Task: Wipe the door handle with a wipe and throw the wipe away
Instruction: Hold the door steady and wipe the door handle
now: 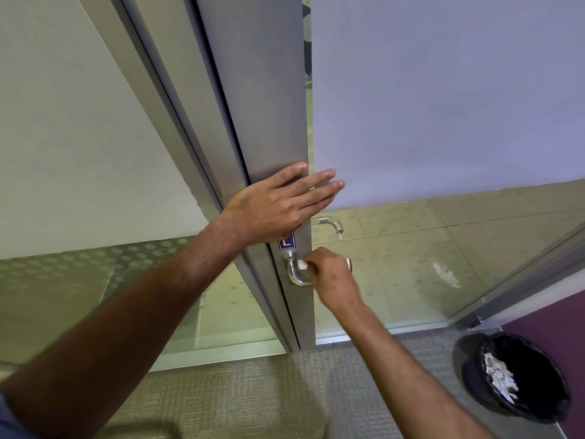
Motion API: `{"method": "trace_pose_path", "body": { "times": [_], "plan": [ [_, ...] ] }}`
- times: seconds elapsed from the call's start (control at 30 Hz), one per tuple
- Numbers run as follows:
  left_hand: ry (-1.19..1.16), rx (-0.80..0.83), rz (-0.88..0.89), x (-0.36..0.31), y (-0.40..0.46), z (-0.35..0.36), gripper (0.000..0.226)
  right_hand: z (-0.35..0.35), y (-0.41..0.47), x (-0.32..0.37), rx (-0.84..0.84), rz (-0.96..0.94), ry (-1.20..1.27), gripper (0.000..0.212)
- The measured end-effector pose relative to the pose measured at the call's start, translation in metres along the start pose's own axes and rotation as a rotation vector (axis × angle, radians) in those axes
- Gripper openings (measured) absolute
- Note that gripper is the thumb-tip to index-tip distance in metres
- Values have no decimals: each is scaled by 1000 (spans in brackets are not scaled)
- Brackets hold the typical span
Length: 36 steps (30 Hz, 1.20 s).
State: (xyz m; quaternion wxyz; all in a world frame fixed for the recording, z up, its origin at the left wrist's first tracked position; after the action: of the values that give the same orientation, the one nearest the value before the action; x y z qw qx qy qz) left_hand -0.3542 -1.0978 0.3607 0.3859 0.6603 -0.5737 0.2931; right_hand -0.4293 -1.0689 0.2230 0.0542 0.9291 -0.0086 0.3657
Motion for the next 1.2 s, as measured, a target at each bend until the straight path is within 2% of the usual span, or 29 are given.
{"method": "trace_pose_path", "body": {
  "times": [0.13, 0.27, 0.4, 0.57, 0.7, 0.8, 0.9, 0.97, 1.0, 1.1, 1.2],
  "plan": [
    [-10, 22, 15, 0, 1, 0, 56, 39, 16, 6, 97, -33, -238, 8],
    [11, 18, 15, 1, 2, 0, 56, 48, 8, 1, 114, -65, -224, 5],
    [13, 25, 20, 1, 1, -1, 55, 47, -7, 7, 209, -255, -313, 18],
    [17, 22, 12, 2, 3, -6, 55, 16, -16, -13, 265, -350, -337, 11],
    [29, 29, 15, 2, 3, -7, 56, -29, -3, -46, 190, -275, -321, 11],
    [30, 42, 22, 1, 3, -7, 57, -37, 12, -57, 188, -206, -315, 13],
    [20, 39, 22, 1, 4, -8, 57, -34, 24, -69, 124, -20, -266, 20],
    [4, 30, 17, 2, 4, -8, 56, -38, 28, -87, 78, 155, -121, 24],
    [-4, 28, 18, 2, 4, -8, 56, -39, 26, -101, 65, 273, 40, 24],
    [-26, 41, 17, 1, 3, -6, 57, -20, 0, -141, 76, 711, 796, 21],
    [-62, 55, 11, 2, 2, -3, 58, -5, -32, -155, 29, 914, 1309, 14]
  ]
}}
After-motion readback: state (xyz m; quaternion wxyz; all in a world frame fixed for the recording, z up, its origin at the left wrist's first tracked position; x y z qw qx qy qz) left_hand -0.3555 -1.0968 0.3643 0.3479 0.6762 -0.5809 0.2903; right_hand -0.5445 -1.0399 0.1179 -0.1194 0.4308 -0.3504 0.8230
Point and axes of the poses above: each hand's wrist, its own y-axis towards the middle knuckle, its own z-axis out of the palm, x = y × z, the point moved 8 cm from there along y, towards the middle knuckle, and after that the axes turned 9 degrees about z, right-handed, at the moved point
